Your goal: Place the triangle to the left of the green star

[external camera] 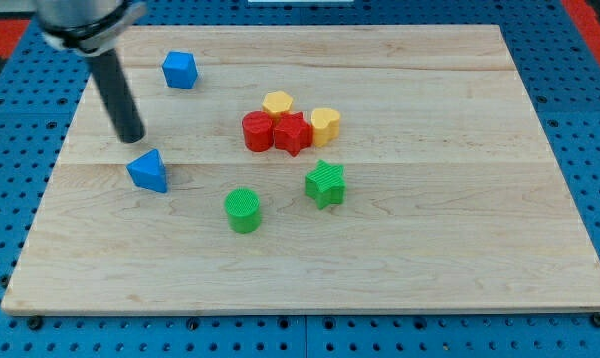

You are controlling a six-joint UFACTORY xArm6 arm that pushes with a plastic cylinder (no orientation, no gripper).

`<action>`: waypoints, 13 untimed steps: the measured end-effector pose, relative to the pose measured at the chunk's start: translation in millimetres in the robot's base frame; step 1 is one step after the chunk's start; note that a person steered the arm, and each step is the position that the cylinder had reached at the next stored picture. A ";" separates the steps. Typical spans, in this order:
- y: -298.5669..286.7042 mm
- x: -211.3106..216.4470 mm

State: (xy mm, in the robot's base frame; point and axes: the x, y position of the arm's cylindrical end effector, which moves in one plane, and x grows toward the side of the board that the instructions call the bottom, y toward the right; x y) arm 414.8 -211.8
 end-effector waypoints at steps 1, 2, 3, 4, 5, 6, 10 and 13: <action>54.7 61.6; 104.2 100.7; 47.2 130.6; 122.6 201.0; 125.8 166.7; 167.6 126.3; 113.3 117.7; 133.0 81.1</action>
State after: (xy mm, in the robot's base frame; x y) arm 496.0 -78.7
